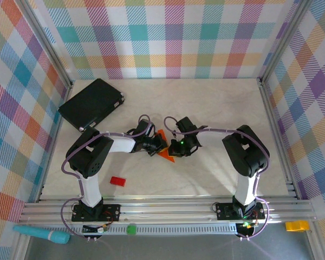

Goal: Fold a paper plane with a square sheet of paper (pick it up from the middle)

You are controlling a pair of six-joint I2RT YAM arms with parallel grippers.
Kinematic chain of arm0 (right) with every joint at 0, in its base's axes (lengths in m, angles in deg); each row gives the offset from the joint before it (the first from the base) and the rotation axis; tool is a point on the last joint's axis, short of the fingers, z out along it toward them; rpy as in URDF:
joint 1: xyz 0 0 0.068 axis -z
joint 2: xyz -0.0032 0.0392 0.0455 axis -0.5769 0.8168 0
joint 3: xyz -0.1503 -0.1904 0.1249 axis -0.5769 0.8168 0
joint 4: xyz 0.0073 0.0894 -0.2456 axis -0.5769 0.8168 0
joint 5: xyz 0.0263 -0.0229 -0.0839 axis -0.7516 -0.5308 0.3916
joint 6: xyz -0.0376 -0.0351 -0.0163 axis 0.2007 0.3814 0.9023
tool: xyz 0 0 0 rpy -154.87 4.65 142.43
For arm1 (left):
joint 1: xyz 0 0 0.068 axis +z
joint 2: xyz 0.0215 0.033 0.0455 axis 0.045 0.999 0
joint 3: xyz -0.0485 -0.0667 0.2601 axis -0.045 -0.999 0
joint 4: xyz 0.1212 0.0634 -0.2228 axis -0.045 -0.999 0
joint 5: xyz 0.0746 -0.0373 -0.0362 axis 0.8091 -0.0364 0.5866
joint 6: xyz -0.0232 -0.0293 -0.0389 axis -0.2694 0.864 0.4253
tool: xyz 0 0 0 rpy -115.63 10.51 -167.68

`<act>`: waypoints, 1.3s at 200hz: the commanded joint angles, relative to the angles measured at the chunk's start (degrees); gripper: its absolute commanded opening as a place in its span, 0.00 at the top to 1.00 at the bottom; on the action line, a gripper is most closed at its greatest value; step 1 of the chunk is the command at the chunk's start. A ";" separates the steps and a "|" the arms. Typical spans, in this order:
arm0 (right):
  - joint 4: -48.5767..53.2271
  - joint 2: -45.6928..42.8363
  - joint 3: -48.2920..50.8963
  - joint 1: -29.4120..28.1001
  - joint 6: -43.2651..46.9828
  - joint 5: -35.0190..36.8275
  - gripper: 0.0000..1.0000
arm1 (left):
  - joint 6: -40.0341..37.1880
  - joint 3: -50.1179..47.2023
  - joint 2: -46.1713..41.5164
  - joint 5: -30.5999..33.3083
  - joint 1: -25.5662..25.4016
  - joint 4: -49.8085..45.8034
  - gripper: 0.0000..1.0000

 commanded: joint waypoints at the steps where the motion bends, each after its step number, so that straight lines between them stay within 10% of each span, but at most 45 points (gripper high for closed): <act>1: 2.95 1.36 -0.06 -0.20 1.26 3.41 0.99 | -1.15 -1.28 0.22 2.78 0.17 -7.84 0.97; 80: 6.50 4.98 2.55 -0.20 -0.10 5.69 1.00 | -4.81 1.87 -9.15 4.66 3.34 -6.71 0.93; 260: 9.19 7.62 1.41 -0.14 -0.73 6.74 1.00 | -6.12 3.40 -0.80 5.80 5.00 -5.38 0.94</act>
